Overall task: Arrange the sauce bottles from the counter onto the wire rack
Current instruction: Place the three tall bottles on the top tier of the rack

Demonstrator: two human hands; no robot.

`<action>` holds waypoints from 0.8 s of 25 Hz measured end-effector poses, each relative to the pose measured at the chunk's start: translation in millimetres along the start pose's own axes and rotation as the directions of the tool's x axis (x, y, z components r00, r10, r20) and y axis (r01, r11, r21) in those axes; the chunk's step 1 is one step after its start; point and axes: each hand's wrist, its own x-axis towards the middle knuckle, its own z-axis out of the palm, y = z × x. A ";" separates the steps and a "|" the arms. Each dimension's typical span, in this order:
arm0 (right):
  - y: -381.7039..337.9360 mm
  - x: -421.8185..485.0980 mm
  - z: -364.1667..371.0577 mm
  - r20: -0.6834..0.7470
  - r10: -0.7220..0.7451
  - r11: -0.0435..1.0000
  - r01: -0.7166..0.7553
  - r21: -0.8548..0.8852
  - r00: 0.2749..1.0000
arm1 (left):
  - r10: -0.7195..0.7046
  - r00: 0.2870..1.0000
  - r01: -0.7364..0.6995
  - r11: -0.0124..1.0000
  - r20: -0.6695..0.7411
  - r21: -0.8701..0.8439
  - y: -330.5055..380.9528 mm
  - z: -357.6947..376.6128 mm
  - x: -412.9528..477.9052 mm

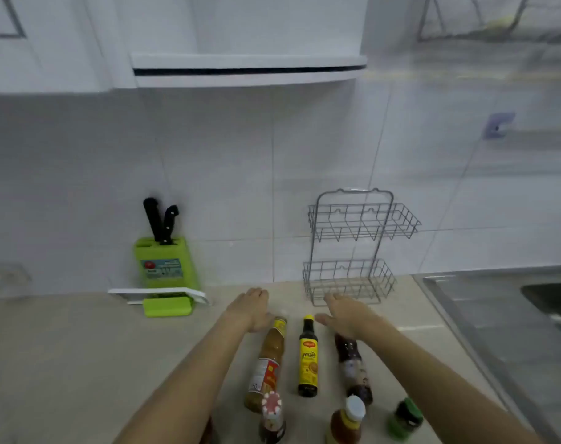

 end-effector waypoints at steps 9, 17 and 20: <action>0.8 52.5 53.2 0.128 0.019 0.998 -0.027 0.055 0.992 | -0.058 0.971 0.091 0.987 0.231 -0.133 0.2 67.5 36.4; -3.1 78.6 73.1 0.103 -0.040 0.994 0.028 0.108 0.994 | -0.197 0.955 0.269 0.890 0.222 -0.368 8.4 98.9 41.5; -8.9 82.7 68.7 0.087 -0.037 0.988 0.023 0.155 0.996 | -0.172 0.956 0.272 0.827 0.239 -0.492 3.7 90.4 37.7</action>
